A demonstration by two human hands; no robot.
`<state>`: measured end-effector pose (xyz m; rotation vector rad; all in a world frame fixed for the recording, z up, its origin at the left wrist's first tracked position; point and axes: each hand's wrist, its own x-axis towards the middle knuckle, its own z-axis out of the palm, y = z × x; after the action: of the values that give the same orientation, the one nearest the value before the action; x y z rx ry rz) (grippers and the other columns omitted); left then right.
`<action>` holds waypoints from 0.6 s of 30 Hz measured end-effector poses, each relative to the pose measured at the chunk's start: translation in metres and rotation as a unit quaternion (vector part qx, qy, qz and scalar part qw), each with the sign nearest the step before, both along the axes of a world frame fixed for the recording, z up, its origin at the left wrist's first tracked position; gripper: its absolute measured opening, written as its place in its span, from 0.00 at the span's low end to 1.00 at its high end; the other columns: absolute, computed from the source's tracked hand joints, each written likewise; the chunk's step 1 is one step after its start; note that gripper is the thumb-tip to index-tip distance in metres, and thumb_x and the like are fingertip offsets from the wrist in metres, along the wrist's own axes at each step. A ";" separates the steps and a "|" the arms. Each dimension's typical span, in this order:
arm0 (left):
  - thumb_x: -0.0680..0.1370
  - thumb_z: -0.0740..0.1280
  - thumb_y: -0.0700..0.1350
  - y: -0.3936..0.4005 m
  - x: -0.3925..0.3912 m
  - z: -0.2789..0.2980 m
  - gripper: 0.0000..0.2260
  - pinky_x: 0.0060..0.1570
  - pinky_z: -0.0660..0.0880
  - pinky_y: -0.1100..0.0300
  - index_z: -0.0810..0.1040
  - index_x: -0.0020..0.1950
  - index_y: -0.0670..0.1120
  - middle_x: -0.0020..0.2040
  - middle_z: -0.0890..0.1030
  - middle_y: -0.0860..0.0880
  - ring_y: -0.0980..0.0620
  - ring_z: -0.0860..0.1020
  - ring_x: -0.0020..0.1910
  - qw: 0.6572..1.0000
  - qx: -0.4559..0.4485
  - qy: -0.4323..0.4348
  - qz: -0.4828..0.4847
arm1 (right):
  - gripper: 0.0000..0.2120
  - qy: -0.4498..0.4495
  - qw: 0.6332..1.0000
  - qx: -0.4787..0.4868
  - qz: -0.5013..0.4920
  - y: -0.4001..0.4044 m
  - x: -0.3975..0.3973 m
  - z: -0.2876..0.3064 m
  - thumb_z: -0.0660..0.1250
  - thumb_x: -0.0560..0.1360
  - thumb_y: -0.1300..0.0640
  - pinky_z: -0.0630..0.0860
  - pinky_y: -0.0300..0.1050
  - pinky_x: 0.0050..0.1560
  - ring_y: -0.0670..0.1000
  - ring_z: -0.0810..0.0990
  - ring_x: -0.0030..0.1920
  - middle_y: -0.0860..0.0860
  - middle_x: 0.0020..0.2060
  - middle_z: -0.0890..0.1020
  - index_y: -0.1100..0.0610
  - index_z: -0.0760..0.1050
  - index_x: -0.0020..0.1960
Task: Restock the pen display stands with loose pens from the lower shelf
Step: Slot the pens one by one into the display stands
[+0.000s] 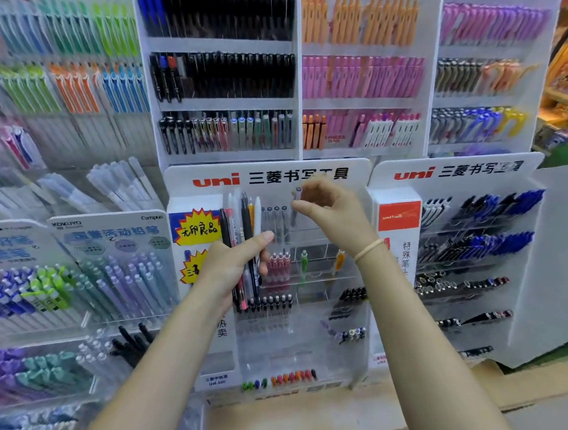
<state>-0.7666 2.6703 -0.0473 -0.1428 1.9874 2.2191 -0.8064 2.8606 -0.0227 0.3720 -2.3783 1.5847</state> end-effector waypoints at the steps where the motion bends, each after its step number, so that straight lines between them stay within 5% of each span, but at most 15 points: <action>1: 0.76 0.74 0.46 0.001 -0.001 0.001 0.09 0.32 0.76 0.61 0.81 0.37 0.45 0.31 0.80 0.48 0.51 0.76 0.27 1.000 0.001 0.000 0.005 | 0.08 -0.005 1.000 0.031 0.006 0.000 -0.003 -0.003 0.73 0.75 0.61 0.77 0.39 0.53 0.44 0.80 0.46 0.44 0.42 0.81 0.55 0.79 0.53; 18: 0.76 0.74 0.46 0.001 -0.010 0.000 0.07 0.33 0.75 0.60 0.79 0.42 0.45 0.32 0.80 0.48 0.51 0.76 0.28 1.000 0.003 0.005 0.003 | 0.05 0.011 0.997 0.077 0.008 0.003 -0.016 -0.010 0.72 0.76 0.55 0.76 0.36 0.49 0.47 0.82 0.45 0.49 0.41 0.84 0.48 0.80 0.51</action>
<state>-0.7762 2.6712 -0.0476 -0.1369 1.9865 2.2342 -0.8229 2.8635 -0.0322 0.4371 -2.4925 1.4005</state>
